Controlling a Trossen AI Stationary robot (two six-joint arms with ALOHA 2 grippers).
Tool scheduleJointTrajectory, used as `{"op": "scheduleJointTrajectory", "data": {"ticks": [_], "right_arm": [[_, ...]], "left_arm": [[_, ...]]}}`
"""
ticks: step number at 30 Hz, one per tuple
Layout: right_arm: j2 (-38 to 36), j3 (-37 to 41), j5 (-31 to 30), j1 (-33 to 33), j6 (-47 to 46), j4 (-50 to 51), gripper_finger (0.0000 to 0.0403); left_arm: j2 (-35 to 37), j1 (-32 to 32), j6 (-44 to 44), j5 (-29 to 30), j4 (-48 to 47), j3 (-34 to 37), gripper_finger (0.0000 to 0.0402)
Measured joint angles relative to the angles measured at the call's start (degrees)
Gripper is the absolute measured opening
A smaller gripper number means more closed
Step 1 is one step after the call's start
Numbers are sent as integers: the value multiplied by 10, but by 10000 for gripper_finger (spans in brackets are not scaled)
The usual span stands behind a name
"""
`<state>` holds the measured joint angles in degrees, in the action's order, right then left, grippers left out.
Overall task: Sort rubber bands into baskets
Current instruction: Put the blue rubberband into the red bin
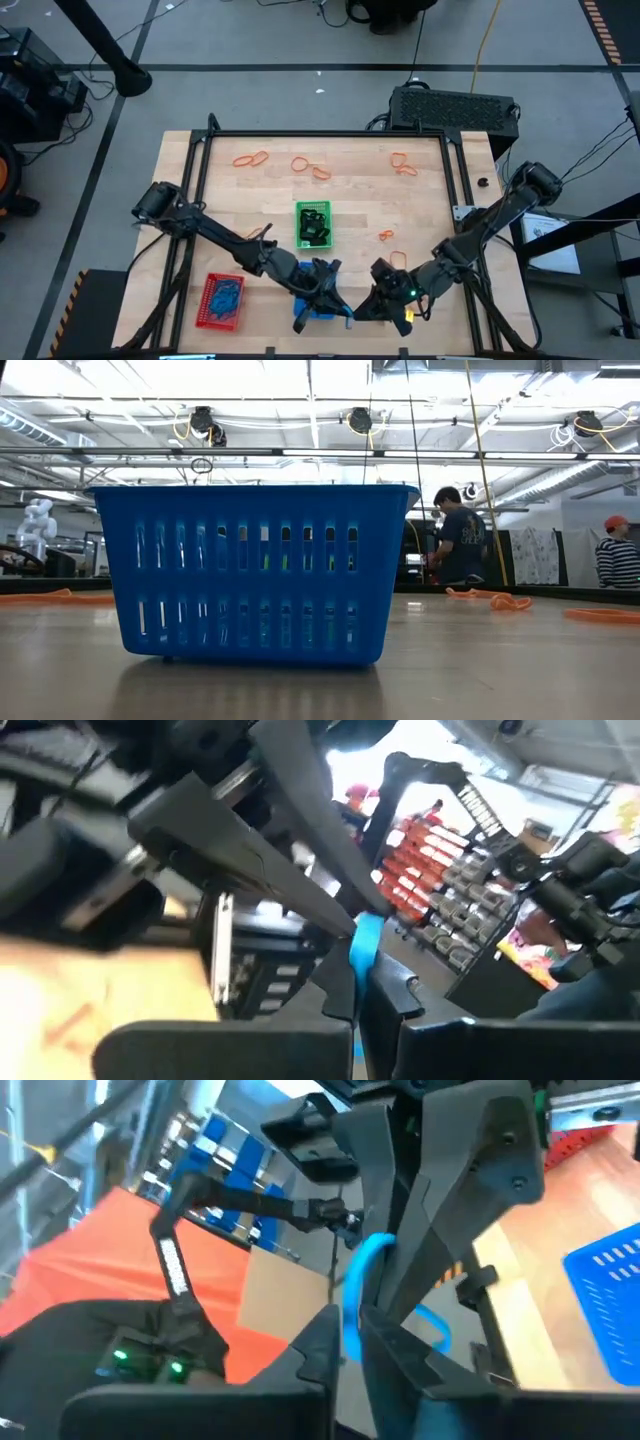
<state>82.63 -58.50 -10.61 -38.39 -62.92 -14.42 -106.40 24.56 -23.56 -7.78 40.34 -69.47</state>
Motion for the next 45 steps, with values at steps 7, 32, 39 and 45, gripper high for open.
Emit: {"op": "scheduleJointTrajectory", "data": {"ticks": [7,32,39,45], "right_arm": [[-26,0,6,11,25,120,99],[-62,0,92,153,23,614,121],[-62,0,95,193,54,613,121],[-62,0,97,197,54,610,121]], "left_arm": [[72,4,-17,29,-265,0,1],[251,251,-546,57,-893,64,0],[251,308,-673,63,-873,118,0],[251,318,-745,74,-872,146,5]]}}
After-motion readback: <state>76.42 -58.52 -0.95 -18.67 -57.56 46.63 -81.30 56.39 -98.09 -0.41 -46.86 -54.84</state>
